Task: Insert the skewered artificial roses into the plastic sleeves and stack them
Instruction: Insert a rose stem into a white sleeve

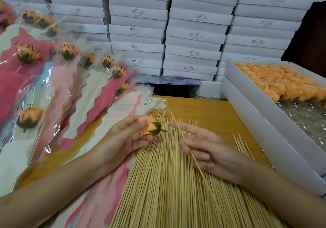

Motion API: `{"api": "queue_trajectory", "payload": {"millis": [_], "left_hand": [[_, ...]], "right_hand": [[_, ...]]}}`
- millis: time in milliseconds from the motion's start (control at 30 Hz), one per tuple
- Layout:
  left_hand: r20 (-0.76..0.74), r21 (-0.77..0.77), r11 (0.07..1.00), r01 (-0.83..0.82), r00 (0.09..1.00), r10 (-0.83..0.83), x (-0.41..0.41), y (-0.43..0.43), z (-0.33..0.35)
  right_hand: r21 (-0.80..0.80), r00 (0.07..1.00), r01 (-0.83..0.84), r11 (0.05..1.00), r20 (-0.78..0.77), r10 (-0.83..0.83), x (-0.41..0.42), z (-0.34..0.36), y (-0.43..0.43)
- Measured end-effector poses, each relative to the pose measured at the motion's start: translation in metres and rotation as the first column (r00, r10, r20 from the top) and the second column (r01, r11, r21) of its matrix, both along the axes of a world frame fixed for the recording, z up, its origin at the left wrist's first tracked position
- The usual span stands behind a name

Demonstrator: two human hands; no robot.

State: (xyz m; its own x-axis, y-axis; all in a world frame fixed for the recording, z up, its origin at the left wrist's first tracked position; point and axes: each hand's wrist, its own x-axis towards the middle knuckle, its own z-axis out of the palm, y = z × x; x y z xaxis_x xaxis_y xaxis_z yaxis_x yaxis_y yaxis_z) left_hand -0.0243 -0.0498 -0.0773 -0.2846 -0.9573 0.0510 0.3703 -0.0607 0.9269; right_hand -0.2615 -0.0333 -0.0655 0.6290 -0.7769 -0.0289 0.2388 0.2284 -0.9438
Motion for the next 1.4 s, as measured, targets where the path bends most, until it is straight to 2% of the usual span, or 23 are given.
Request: {"api": "queue_trajectory", "payload": {"millis": [233,533,700,1033,1400], "left_hand": [[0.021,0.008,1.0,0.002,1.0,-0.002,-0.0006,-0.0003,0.001],[0.018,-0.017,1.0,0.023,1.0,-0.023,-0.0006,-0.0013,-0.0005],[0.022,-0.031,0.999,0.024,0.999,-0.023,0.0001,-0.0012,-0.0013],[0.026,-0.051,0.999,-0.001,1.0,0.002,-0.0009,-0.0002,-0.0005],[0.049,-0.094,0.995,0.017,0.999,-0.012,0.0009,-0.0007,-0.0029]], "right_hand": [[0.033,0.998,-0.025,0.999,0.063,0.023,-0.0015,0.002,0.0021],[0.057,0.976,-0.215,0.975,-0.023,0.217,-0.0035,0.0039,0.0044],[0.056,0.962,-0.267,0.962,-0.052,0.27,-0.0019,0.0041,0.0043],[0.105,0.967,-0.256,0.961,0.006,0.256,-0.0018,0.0025,0.0061],[0.086,0.962,-0.266,0.96,-0.045,0.27,-0.0008,0.0052,0.007]]}}
